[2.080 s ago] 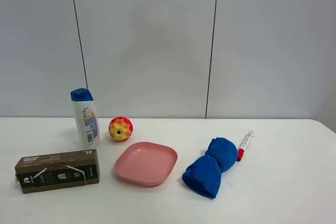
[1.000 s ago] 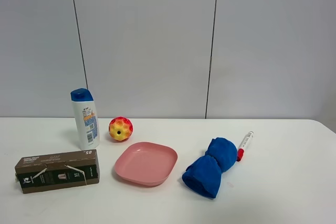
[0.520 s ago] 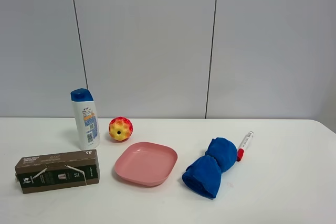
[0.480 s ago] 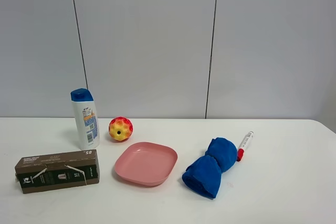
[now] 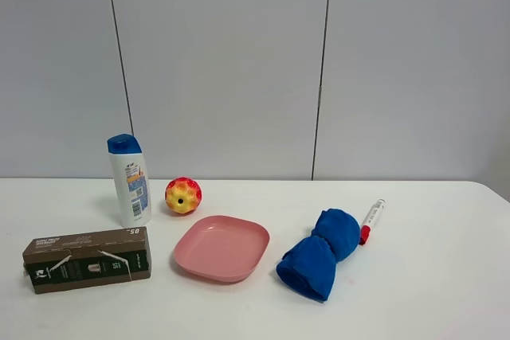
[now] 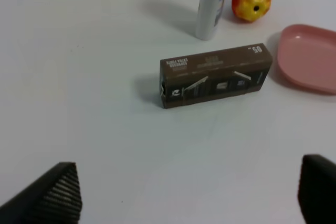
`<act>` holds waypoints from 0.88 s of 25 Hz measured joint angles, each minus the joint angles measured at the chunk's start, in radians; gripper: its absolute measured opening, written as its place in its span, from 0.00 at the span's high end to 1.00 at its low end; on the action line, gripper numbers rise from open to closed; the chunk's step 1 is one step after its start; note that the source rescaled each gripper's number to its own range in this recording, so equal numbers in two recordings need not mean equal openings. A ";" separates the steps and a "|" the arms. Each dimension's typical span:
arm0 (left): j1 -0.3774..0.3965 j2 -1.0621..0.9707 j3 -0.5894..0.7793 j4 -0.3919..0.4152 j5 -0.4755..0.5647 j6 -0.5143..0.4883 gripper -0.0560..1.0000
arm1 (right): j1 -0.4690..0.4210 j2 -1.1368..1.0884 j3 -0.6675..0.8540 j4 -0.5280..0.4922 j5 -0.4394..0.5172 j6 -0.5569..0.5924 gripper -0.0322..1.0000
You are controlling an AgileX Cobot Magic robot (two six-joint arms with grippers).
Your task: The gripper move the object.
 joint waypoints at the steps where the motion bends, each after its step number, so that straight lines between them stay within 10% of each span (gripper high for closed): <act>1: 0.000 0.000 0.000 0.000 0.000 0.000 0.00 | -0.001 0.000 0.005 0.002 -0.012 0.000 0.26; 22: 0.000 0.000 0.000 0.000 0.000 0.000 0.00 | -0.001 0.000 0.031 0.008 -0.051 0.007 0.26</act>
